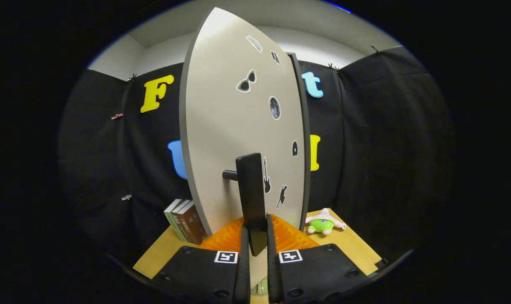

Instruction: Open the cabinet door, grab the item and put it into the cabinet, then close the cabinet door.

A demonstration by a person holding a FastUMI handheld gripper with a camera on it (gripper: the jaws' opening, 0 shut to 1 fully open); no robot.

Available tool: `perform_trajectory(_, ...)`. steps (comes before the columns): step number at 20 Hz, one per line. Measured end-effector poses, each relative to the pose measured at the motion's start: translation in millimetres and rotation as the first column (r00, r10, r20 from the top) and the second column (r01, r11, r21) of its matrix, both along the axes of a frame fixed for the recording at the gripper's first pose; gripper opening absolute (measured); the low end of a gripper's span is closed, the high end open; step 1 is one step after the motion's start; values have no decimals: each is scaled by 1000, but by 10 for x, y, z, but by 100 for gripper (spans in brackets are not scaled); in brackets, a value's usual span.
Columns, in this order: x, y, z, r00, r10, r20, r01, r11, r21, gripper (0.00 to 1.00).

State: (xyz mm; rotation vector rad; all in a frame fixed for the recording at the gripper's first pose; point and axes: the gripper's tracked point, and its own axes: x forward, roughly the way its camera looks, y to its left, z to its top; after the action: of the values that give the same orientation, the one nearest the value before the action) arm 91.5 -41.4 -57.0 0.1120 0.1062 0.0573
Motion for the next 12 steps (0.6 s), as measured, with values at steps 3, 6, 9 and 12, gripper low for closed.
perform_trajectory(3,-54,-167,3,999,-39,4,39,999,-4,20)
perform_trajectory(6,-77,-336,2,997,-82,14,83,996,-15,20)
perform_trajectory(9,-79,-478,11,991,-129,25,130,991,-36,14)
perform_trajectory(12,-86,-642,4,987,-162,19,163,986,-44,8)
